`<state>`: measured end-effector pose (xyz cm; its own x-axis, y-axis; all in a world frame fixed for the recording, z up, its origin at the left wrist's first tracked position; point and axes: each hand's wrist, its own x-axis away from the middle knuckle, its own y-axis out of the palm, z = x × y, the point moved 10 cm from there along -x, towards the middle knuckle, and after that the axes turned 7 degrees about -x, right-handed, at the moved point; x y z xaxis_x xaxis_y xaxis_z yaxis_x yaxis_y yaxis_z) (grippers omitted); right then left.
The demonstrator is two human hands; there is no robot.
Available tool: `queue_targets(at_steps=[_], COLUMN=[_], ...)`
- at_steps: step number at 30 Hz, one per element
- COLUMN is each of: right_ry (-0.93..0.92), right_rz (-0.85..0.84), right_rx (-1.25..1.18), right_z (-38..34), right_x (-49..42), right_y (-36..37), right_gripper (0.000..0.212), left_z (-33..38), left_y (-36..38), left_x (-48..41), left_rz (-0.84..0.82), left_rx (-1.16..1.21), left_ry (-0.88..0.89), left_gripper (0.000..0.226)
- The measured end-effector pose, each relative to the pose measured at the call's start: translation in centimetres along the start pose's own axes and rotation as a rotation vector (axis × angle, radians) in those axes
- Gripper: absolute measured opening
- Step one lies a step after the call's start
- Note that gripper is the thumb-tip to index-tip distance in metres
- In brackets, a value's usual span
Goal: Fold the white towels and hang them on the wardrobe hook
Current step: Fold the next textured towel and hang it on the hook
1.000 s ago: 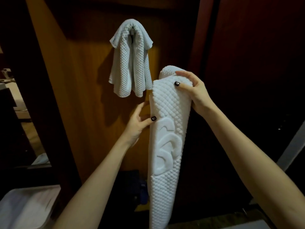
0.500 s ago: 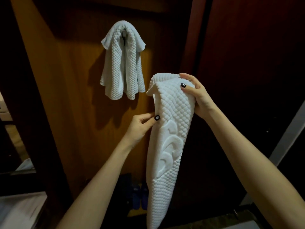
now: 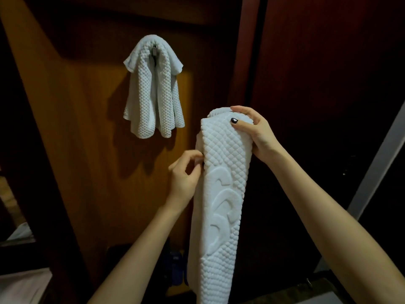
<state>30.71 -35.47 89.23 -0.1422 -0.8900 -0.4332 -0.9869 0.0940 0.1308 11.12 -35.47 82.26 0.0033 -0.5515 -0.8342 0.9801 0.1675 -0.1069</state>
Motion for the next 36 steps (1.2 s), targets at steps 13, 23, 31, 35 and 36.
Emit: queue_targets(at_steps=[13, 23, 31, 35, 36], right_ry=[-0.052, -0.064, -0.142, -0.157, -0.158], right_rz=[0.093, 0.093, 0.183, 0.274, 0.292], right_rx=[0.07, 0.059, 0.016, 0.061, 0.069], right_z=[-1.1, -3.1, -4.7, -4.3, -4.1], right_x=[-0.4, -0.9, -2.2, -2.7, -2.9], right_y=[0.3, 0.9, 0.1, -1.6, -2.1], right_gripper=[0.027, 0.024, 0.022, 0.03, 0.032], left_z=[-2.1, -1.2, -4.7, -6.5, -6.9], left_y=[1.7, 2.8, 3.0, 0.7, -0.1], left_x=[1.5, 1.4, 6.0, 4.2, 3.2], left_rz=[-0.183, -0.561, -0.737, -0.749, -0.755], left_rx=[0.271, 0.199, 0.308, 0.298, 0.264], left_ry=[-0.213, -0.04, -0.305, -0.412, -0.409], left_gripper=[0.028, 0.059, 0.058, 0.049, 0.046])
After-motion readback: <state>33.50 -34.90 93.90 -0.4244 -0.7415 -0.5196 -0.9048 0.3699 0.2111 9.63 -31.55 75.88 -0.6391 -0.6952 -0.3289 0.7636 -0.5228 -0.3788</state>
